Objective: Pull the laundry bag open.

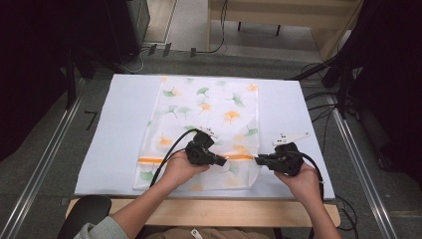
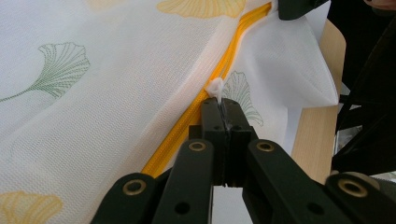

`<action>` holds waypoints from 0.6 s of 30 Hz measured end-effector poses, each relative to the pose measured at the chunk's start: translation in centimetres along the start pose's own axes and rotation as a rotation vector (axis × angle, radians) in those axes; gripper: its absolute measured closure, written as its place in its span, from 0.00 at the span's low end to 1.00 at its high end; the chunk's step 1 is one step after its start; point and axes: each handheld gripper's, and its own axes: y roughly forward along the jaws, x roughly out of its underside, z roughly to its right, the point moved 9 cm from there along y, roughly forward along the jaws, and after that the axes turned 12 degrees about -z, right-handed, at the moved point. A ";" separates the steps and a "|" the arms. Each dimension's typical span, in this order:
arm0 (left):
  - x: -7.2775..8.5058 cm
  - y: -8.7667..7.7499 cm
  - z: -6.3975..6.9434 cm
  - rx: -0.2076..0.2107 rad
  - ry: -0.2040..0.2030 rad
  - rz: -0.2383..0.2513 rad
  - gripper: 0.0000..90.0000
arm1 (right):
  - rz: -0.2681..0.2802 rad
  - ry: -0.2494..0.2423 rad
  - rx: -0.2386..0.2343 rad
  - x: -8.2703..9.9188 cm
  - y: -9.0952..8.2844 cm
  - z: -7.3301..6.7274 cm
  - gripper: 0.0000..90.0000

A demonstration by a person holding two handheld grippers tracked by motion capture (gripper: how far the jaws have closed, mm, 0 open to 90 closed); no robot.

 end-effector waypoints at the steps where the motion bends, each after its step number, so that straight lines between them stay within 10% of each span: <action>1: 0.0 0.0 0.0 0.000 0.000 0.000 1.00 | 0.000 0.000 0.000 0.0 0.0 0.0 0.94; 18: 0.5 0.2 -0.8 0.018 -0.017 -0.022 1.00 | 0.003 -0.007 -0.008 0.0 -0.3 0.0 0.95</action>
